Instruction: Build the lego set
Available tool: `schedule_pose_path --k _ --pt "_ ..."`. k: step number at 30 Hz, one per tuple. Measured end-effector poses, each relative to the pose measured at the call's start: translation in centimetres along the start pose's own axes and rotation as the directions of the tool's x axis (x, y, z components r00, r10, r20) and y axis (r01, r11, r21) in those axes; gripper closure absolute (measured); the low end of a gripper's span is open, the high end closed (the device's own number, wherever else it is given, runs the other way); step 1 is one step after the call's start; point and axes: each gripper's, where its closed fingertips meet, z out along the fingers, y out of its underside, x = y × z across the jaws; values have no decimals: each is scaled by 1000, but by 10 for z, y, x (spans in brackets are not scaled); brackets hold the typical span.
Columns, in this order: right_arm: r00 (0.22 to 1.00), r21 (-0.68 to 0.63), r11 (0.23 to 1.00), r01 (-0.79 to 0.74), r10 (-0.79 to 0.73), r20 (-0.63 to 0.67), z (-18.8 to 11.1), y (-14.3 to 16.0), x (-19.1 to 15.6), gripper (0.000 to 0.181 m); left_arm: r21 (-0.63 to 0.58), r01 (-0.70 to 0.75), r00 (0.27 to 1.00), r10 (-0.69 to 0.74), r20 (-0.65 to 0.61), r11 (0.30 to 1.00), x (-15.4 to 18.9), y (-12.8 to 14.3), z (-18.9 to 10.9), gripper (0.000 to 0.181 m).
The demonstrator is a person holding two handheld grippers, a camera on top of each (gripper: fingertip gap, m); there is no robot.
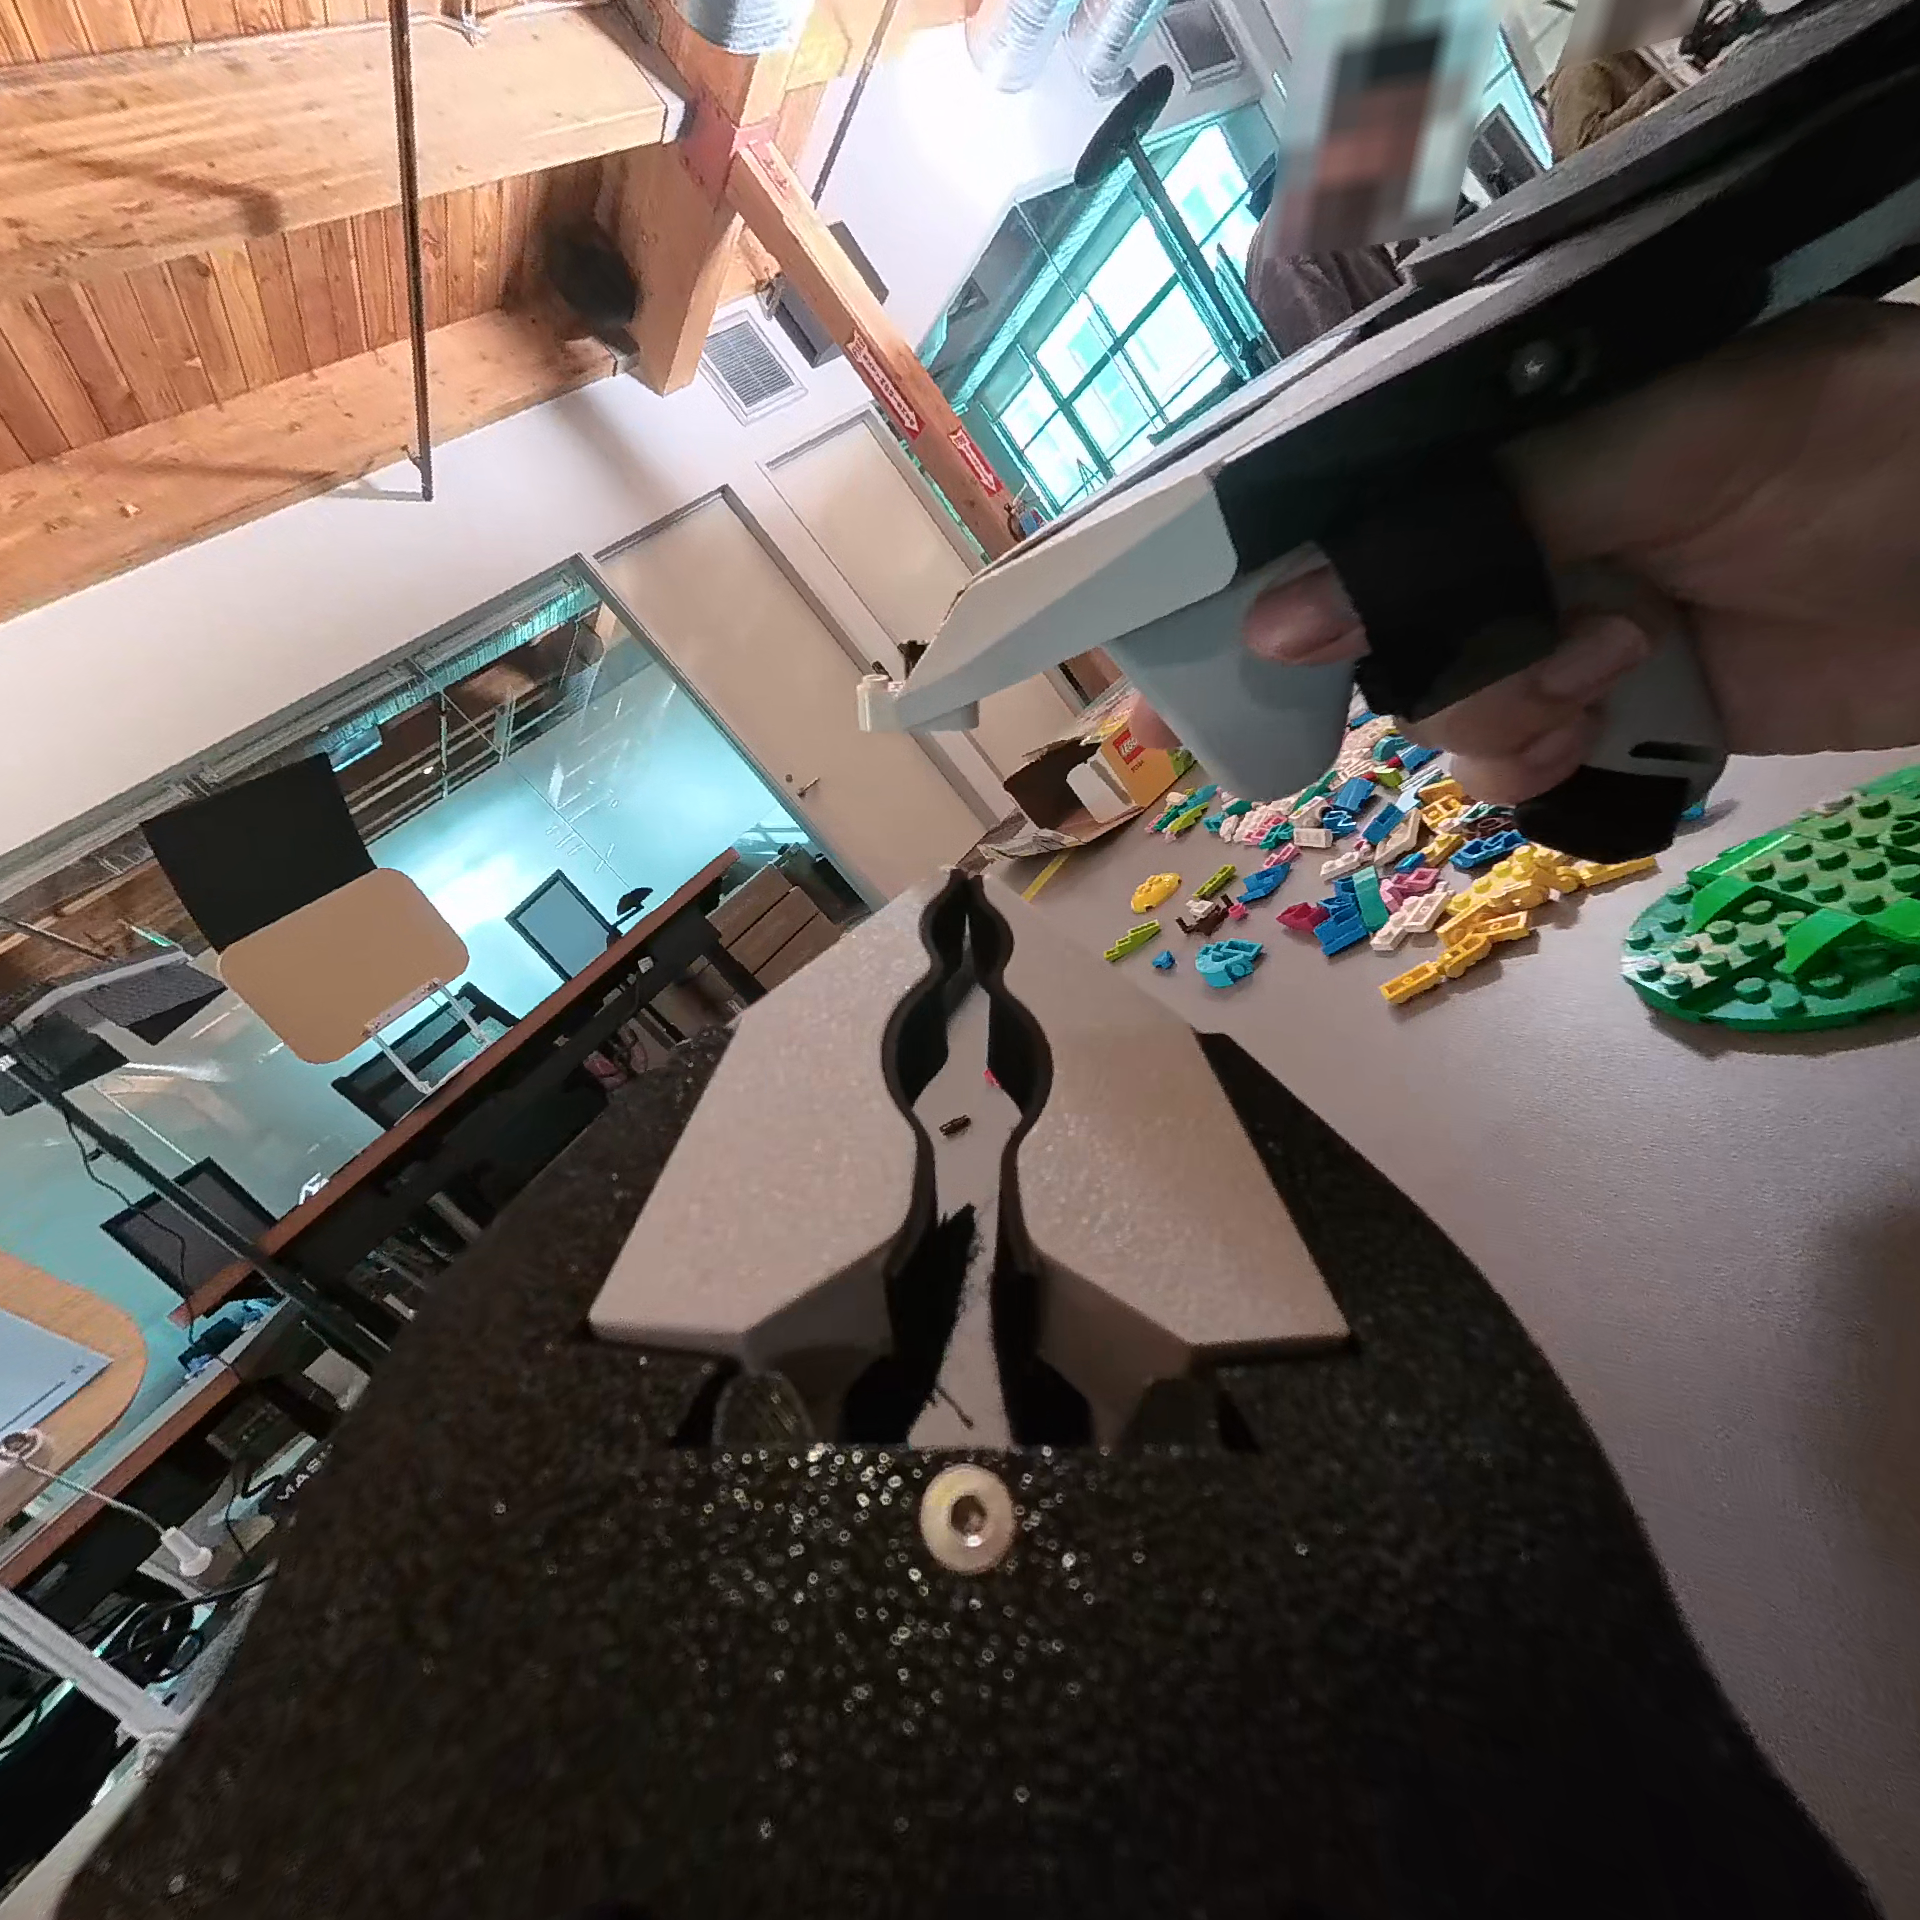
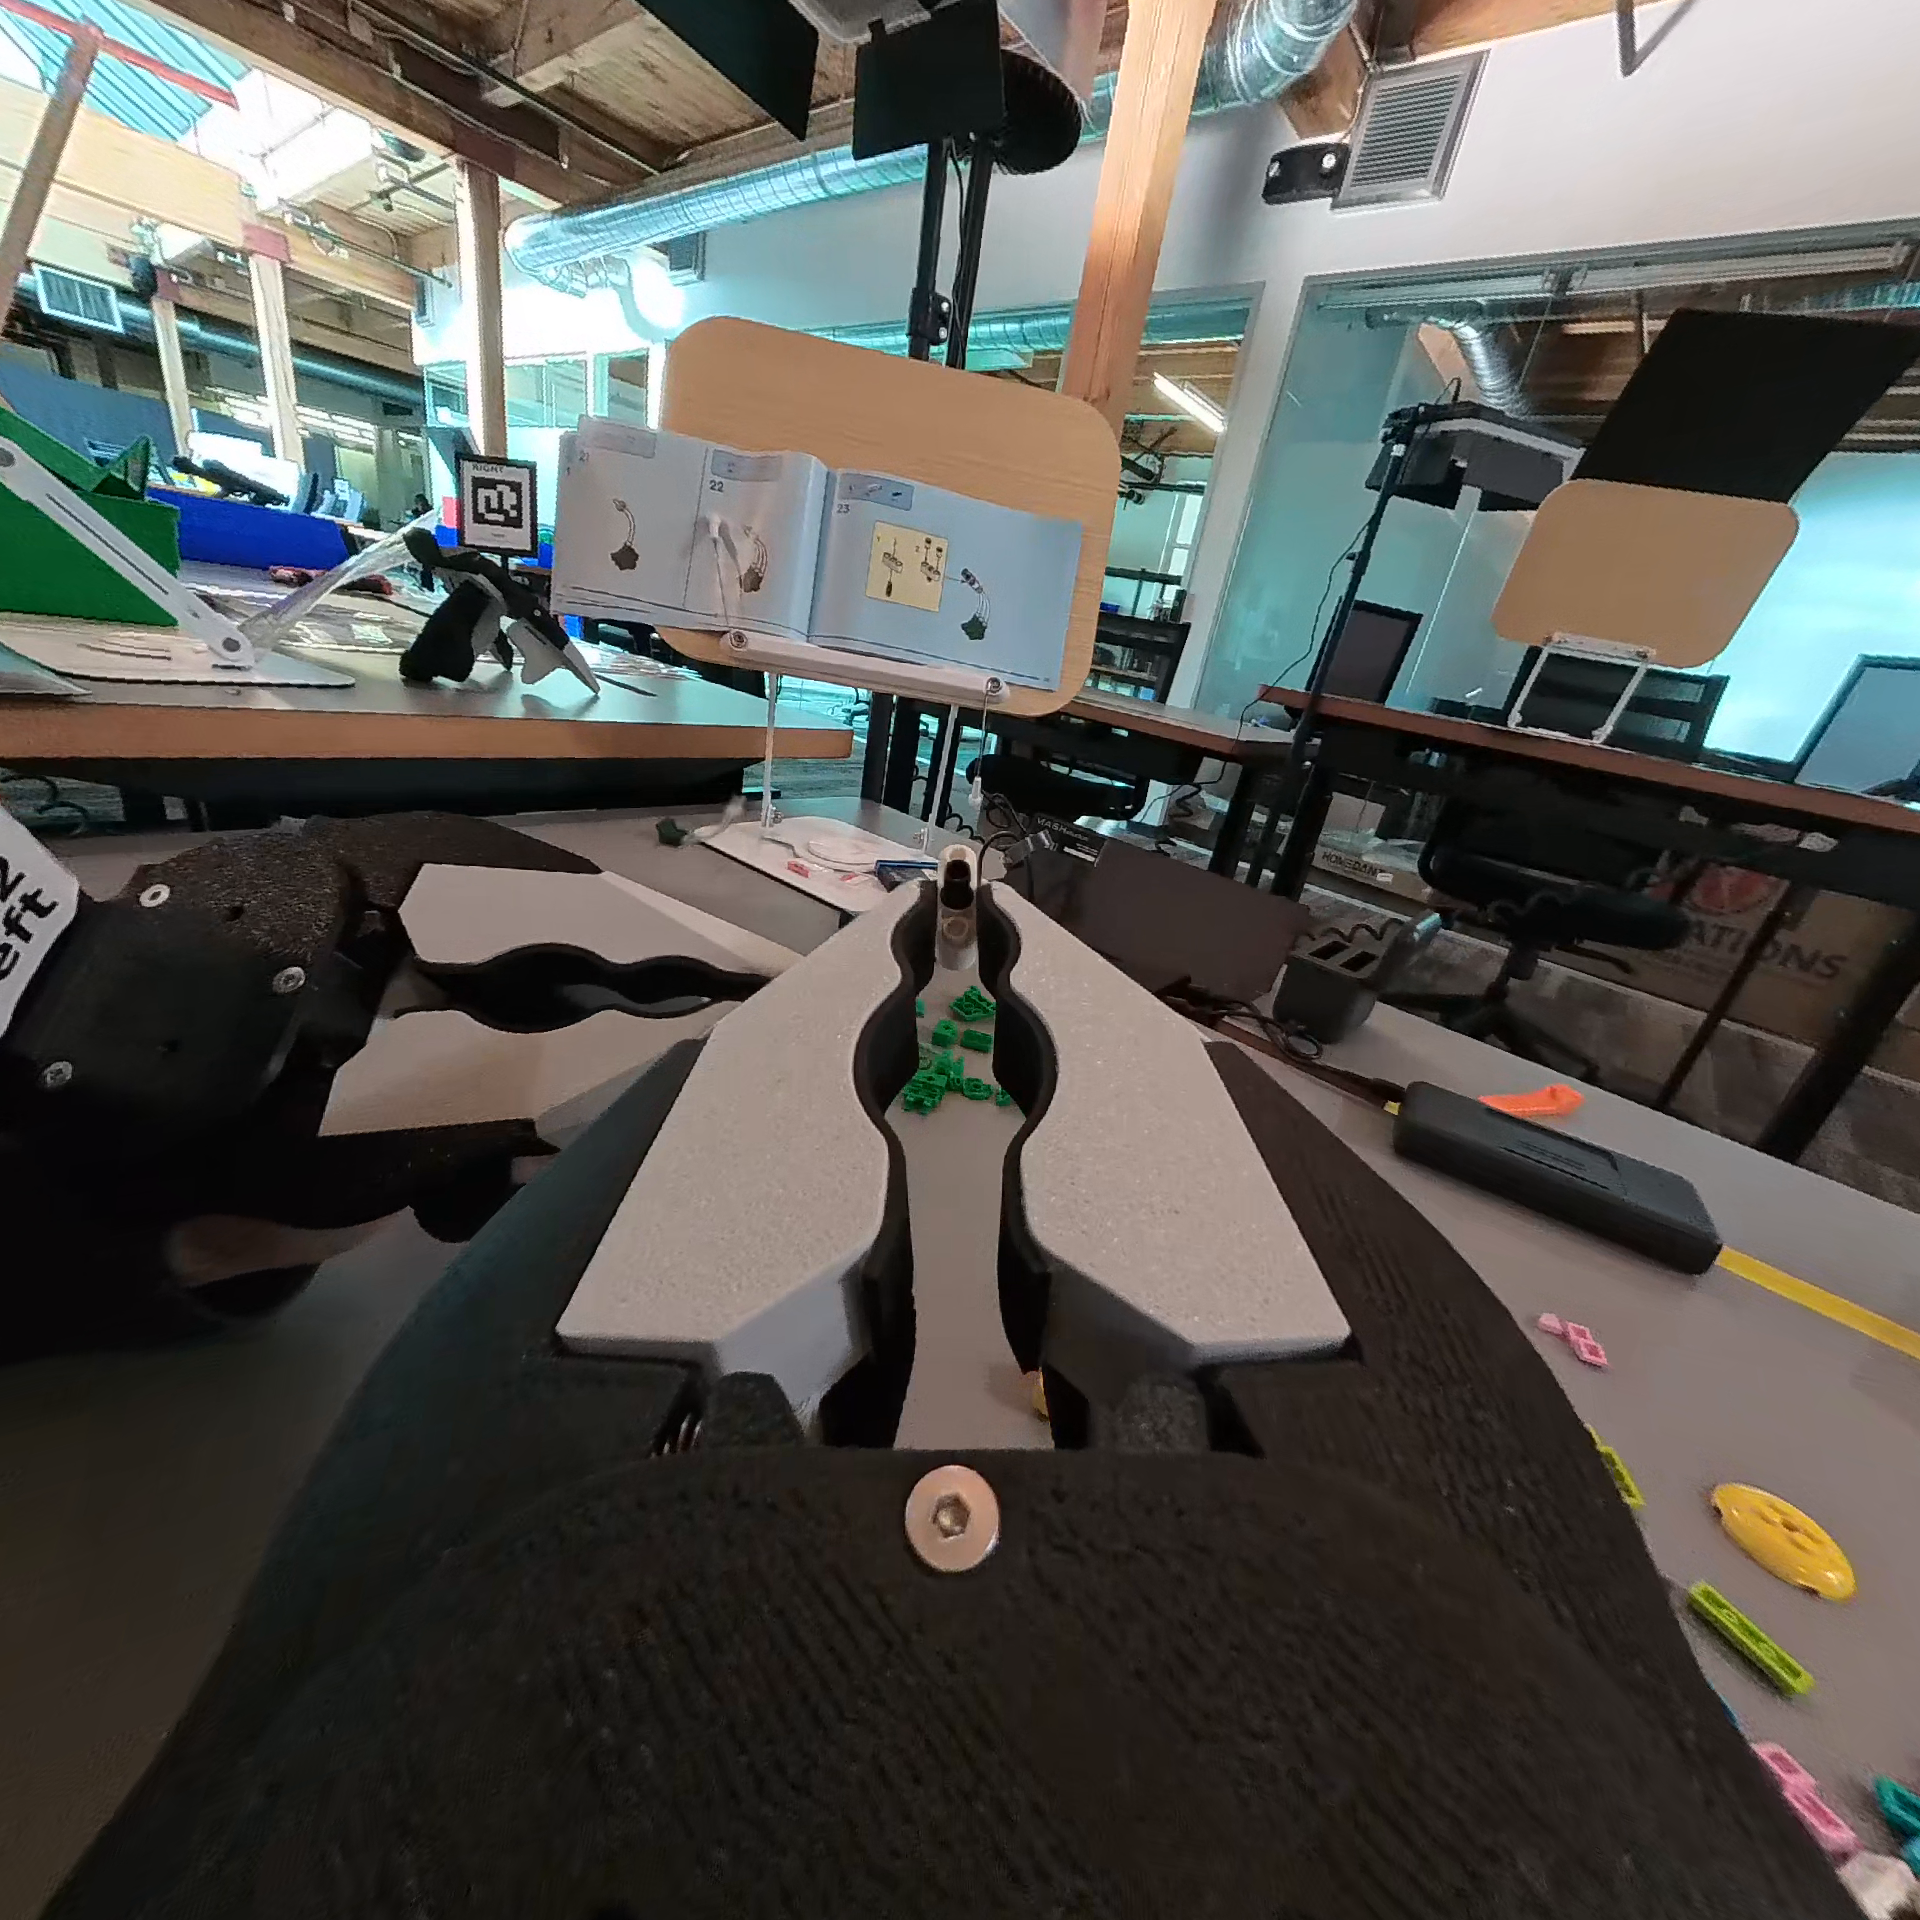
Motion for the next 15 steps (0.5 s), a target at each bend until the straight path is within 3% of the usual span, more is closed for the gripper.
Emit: schedule_pose_path --k 9,15 --pt "1000 19 1000 -23 23 4 -1 -1 -1 175 9 65 998 -65 -2 998 -1 -1 0 181" --pt "996 37 996 -86 87 -10 1 11 -2 175 68 249 968 -250 9 966 -9 -2 -2 181"
